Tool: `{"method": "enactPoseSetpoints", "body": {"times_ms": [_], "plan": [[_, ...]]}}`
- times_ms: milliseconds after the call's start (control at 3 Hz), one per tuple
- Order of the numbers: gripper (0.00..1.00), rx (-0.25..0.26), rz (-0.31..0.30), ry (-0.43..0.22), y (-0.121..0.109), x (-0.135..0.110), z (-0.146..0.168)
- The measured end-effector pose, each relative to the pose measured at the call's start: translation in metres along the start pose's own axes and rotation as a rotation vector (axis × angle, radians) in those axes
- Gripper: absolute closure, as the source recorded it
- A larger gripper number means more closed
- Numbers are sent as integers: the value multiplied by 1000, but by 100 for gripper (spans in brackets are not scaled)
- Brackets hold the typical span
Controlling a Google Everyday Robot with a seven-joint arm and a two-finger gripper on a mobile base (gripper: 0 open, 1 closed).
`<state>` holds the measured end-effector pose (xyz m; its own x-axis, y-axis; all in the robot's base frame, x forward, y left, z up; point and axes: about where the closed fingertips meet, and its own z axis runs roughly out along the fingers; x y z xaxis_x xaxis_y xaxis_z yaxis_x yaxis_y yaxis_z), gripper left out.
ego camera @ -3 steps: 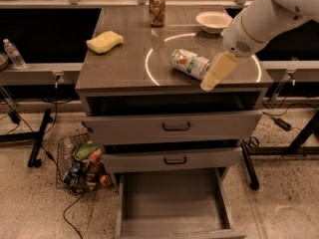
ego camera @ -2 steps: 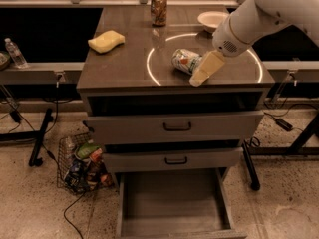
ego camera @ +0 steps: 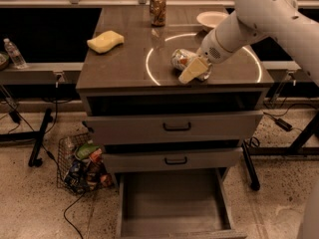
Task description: Place 7up can into bottom drawer
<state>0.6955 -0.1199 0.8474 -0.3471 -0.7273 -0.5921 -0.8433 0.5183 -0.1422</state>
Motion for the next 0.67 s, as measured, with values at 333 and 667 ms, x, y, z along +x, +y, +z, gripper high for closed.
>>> {"method": "enactPoseSetpoints", "body": {"times_ms": [333, 667], "plan": [[49, -19, 14, -28, 2, 1, 0], [72, -33, 5, -63, 11, 6, -18]]}}
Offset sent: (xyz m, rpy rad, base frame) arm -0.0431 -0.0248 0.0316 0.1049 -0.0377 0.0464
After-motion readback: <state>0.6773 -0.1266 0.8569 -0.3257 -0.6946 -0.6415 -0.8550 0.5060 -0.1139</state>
